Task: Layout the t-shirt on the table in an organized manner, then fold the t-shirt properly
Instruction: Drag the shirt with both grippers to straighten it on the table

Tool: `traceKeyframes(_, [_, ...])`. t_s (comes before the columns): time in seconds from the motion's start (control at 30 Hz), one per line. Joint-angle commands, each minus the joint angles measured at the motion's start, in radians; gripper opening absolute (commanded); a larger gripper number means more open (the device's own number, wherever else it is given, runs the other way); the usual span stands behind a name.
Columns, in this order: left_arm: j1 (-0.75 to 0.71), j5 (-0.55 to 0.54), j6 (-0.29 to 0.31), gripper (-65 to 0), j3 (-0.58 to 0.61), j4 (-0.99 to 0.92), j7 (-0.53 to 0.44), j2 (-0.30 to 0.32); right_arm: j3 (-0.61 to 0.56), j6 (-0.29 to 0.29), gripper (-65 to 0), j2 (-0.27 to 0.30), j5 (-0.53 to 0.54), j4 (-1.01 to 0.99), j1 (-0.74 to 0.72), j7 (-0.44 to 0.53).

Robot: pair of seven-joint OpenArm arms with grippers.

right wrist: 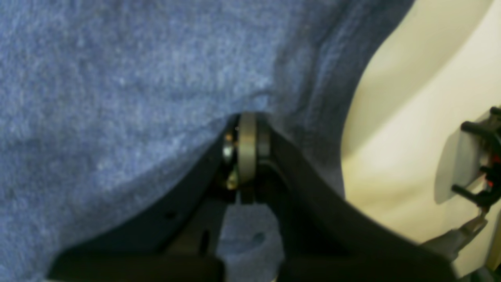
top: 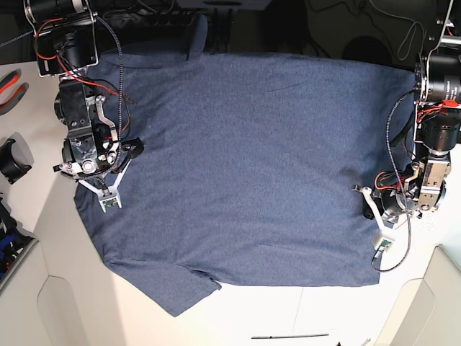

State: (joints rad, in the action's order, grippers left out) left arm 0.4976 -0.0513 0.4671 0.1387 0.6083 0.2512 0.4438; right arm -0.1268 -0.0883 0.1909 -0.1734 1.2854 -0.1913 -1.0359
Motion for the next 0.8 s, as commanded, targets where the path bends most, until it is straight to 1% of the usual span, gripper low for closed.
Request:
traceKeyframes(0.0, [0.031,0.019,-0.014,-65.0,-0.002,0.008,-0.003,0.005,0.002,-0.001,-65.0,0.008,0.03,-0.001,0.0,-0.023])
traceKeyframes(0.17, [0.088,0.05,-0.019,-65.0,-0.002,-0.015,-0.004,-0.055,0.002,-0.002,-65.0,0.008,0.089,-0.001,0.0,0.008])
traceKeyframes(0.27, [0.136,0.08,-0.064,-65.0,-0.002,-0.068,-0.024,-0.083,0.002,-0.002,-65.0,0.005,0.095,-0.001,0.001,0.014])
traceKeyframes(0.3, [0.151,0.097,-0.068,-65.0,-0.002,-0.085,-0.042,-0.089,0.002,-0.002,-65.0,0.005,0.095,-0.001,0.0,0.02])
traceKeyframes(0.37, [0.184,0.119,-0.079,-65.0,-0.002,-0.114,-0.079,-0.094,0.002,-0.002,-65.0,0.005,0.095,-0.001,0.0,0.042])
traceKeyframes(0.43, [0.217,0.124,-0.091,-65.0,-0.002,-0.126,-0.092,-0.095,0.002,-0.002,-65.0,0.005,0.095,-0.001,0.0,0.06])
traceKeyframes(0.6, [0.299,0.116,-0.087,-65.0,-0.002,-0.128,-0.079,-0.089,0.002,-0.002,-65.0,0.005,0.095,-0.001,0.0,0.093])
traceKeyframes(0.63, [0.312,0.096,-0.059,-65.0,-0.002,-0.127,-0.055,-0.085,0.002,-0.002,-65.0,0.005,0.095,-0.001,0.0,0.097])
traceKeyframes(0.7, [0.327,0.012,0.04,-65.0,-0.002,-0.115,0.032,-0.066,0.002,-0.002,-65.0,0.005,0.095,-0.001,0.0,0.097])
traceKeyframes(0.73, [0.327,-0.053,0.095,-65.0,-0.002,-0.097,0.094,-0.05,0.002,-0.002,-65.0,0.005,0.095,-0.001,0.001,0.095])
traceKeyframes(0.77, [0.324,-0.13,0.142,-65.0,-0.002,-0.077,0.177,-0.034,0.002,-0.002,-65.0,0.006,0.095,-0.001,0.001,0.093])
